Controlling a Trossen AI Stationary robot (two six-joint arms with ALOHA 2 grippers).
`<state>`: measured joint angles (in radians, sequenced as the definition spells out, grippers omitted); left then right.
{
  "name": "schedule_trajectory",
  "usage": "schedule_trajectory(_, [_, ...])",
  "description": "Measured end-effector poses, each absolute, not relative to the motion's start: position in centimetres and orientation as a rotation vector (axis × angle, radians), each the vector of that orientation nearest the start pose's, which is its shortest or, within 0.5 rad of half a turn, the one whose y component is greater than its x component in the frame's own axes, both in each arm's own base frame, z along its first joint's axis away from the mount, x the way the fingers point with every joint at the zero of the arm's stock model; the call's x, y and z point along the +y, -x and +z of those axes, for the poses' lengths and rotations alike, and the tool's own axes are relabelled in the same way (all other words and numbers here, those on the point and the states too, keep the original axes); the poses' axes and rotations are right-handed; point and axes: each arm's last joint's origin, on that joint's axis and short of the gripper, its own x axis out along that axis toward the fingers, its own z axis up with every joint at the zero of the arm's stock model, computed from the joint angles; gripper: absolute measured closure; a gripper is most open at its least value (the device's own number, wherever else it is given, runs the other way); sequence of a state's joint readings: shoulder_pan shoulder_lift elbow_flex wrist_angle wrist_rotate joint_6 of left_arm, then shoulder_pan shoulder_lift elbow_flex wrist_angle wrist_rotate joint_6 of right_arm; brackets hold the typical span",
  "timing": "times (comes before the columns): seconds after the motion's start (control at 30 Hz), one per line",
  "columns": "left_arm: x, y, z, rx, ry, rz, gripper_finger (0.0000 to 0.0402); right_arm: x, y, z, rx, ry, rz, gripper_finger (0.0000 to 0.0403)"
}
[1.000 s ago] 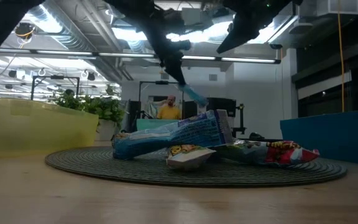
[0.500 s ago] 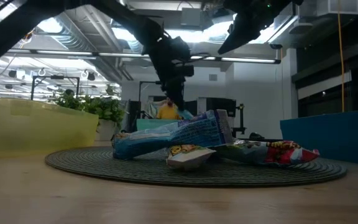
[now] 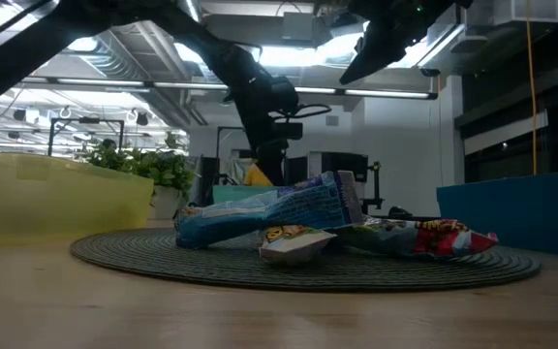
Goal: Pick and place Granola Bars by type
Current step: Put the blue granola bar into the green bin, then put the red granola bar into the yellow bin
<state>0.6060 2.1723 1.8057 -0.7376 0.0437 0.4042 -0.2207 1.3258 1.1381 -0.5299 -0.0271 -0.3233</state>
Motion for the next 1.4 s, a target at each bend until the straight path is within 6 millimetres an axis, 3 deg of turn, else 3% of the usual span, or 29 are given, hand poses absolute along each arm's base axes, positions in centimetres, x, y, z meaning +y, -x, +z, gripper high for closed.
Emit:
schedule_trajectory(0.4, [25.9,-37.4,20.3,1.235,-0.031,0.262,0.0274,-6.1,-27.4,30.9,0.736,0.220,-0.068,0.0377])
schedule_trajectory(0.47, [25.8,-37.1,21.2,1.243,-0.041,0.277,0.0260,-6.1,-27.3,30.9,0.744,0.218,-0.066,0.0377])
schedule_trajectory(0.63, [24.3,-35.8,25.8,1.195,-0.047,0.303,0.0245,-6.0,-27.1,30.6,0.778,0.214,-0.061,0.0377])
schedule_trajectory(0.9, [18.2,-32.5,35.2,1.011,-0.080,0.312,0.0258,-6.0,-27.1,30.5,0.786,0.232,-0.047,0.0377])
schedule_trajectory(1.1, [13.3,-28.9,40.5,0.805,-0.038,0.182,0.0266,-5.8,-27.2,30.6,0.761,0.207,0.026,0.0377])
schedule_trajectory(1.23, [10.6,-26.0,42.3,0.695,0.031,0.088,0.0270,-5.7,-27.4,30.8,0.728,0.194,0.049,0.0377])
schedule_trajectory(1.4, [7.5,-23.1,41.7,0.632,0.073,0.034,0.0275,-5.6,-27.8,31.3,0.659,0.192,0.044,0.0377])
